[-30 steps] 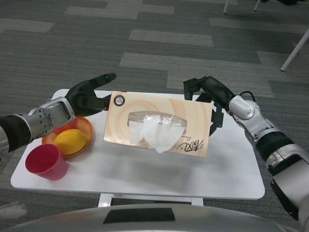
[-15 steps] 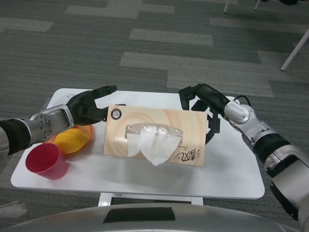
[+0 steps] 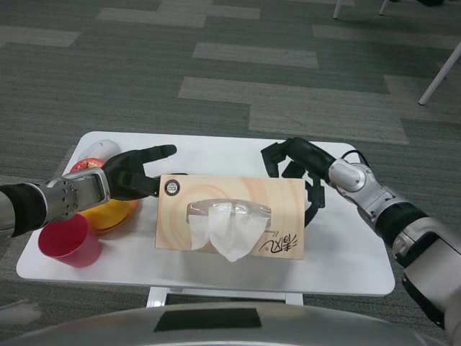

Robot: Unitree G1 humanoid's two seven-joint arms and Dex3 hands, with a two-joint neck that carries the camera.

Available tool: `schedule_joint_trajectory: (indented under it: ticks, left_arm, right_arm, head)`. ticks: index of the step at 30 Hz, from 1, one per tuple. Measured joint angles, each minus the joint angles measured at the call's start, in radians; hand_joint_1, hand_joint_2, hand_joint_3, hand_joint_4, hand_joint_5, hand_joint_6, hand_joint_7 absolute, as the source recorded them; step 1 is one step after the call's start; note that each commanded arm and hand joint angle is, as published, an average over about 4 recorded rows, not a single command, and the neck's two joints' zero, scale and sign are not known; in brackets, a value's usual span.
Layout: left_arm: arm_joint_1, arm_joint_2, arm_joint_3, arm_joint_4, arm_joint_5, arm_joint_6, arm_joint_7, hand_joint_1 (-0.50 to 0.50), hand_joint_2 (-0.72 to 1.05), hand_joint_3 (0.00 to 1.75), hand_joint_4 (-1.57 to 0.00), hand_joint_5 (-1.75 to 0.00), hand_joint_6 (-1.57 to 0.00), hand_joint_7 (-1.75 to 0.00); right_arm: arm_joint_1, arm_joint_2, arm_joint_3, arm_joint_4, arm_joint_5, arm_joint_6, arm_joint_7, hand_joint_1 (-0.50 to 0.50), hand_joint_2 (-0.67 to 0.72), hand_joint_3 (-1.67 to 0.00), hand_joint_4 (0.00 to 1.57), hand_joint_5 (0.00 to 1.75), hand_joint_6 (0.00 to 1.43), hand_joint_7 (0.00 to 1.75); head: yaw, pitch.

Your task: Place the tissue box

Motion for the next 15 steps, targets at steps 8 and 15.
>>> schedule_joint_trajectory:
  ticks: [8, 15]
  left_arm:
    - [0.0, -0.006, -0.016, 0.012, 0.0, 0.006, 0.0, 0.5, 1.05, 0.09, -0.22, -1.21, 0.0, -0.14]
    - [0.0, -0.017, -0.016, 0.03, 0.0, 0.006, 0.0, 0.5, 1.05, 0.09, -0.22, -1.13, 0.0, -0.14]
  right_arm:
    - [0.0, 0.009, 0.017, 0.017, 0.0, 0.0, -0.012, -0.25, 0.06, -1.11, 1.57, 1.65, 1.18, 1.5]
    - [0.0, 0.02, 0.02, 0.038, 0.0, 0.0, -0.023, -0.25, 0.03, -1.03, 1.57, 1.65, 1.2, 1.5]
  head:
    - [0.001, -0.005]
    - [0.003, -0.009]
